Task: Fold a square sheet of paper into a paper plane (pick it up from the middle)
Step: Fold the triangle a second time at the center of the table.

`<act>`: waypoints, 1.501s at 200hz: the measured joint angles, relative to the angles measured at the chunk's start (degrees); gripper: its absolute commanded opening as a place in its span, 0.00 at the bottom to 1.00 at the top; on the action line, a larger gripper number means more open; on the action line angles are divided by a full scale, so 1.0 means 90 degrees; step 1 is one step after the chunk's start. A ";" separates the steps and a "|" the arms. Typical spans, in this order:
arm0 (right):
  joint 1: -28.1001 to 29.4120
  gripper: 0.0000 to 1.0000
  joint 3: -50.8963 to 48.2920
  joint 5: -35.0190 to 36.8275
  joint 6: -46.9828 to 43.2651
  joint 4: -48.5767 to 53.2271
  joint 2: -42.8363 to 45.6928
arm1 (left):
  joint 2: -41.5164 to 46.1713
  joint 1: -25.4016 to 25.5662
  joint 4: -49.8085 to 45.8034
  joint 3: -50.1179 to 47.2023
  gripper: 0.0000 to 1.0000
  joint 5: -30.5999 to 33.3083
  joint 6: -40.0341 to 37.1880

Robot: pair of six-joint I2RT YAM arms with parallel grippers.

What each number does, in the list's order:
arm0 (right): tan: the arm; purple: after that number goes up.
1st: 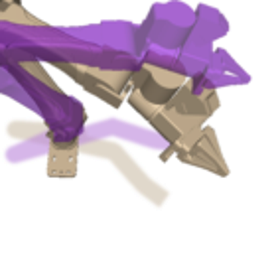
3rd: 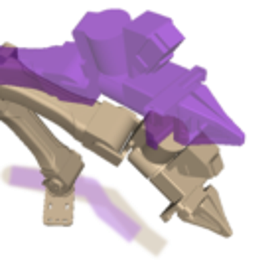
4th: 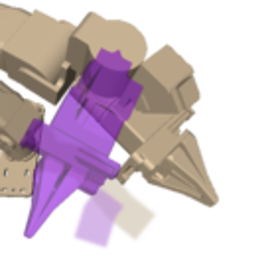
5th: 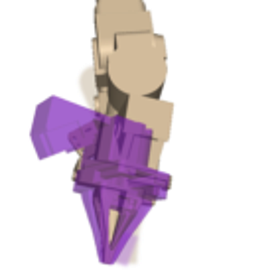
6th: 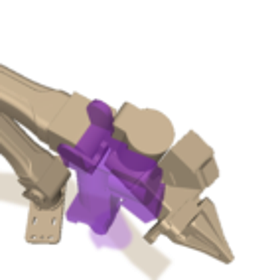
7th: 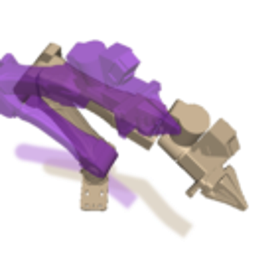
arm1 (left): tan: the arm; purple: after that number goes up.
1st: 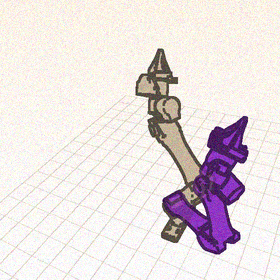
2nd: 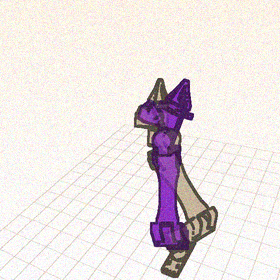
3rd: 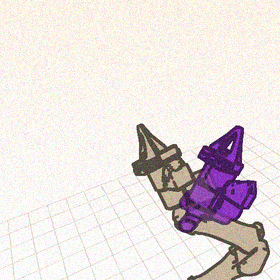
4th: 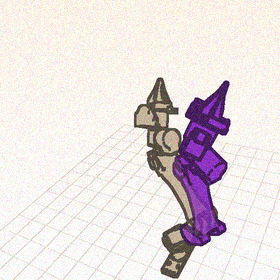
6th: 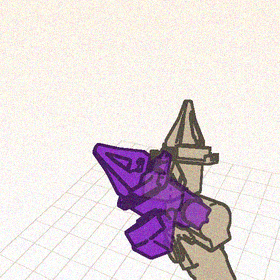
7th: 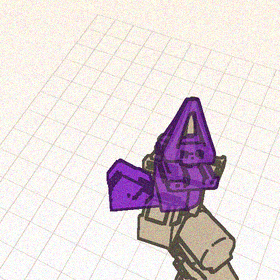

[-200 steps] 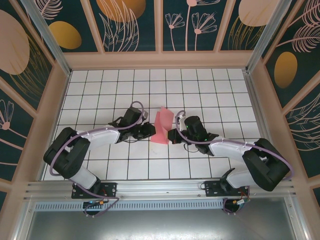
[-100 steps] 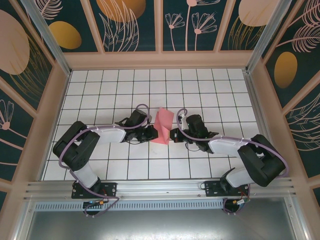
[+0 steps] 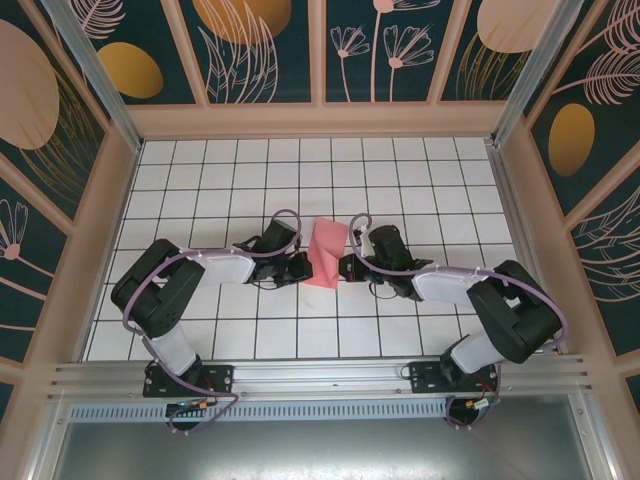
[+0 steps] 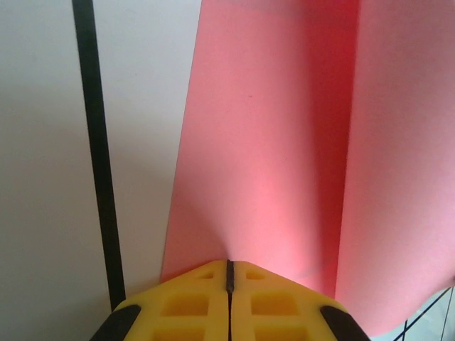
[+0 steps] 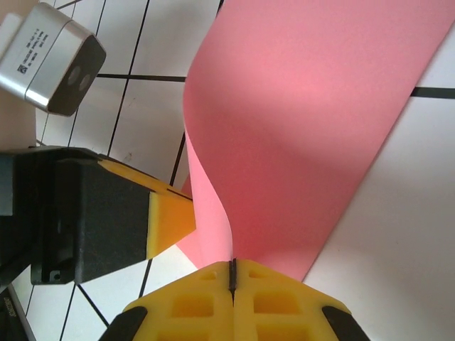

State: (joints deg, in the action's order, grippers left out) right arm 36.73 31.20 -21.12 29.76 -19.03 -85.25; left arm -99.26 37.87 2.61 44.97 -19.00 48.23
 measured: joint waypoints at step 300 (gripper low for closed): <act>0.0000 0.00 0.2140 0.0544 -0.1630 0.2302 -0.1656 | 0.0070 0.0044 -0.0423 0.0170 0.09 0.0527 -0.0335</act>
State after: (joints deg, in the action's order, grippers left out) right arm 36.73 50.46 -16.23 15.09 1.69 -100.16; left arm -98.63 38.26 -1.19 46.50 -14.26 45.21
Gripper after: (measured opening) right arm 0.059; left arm 0.091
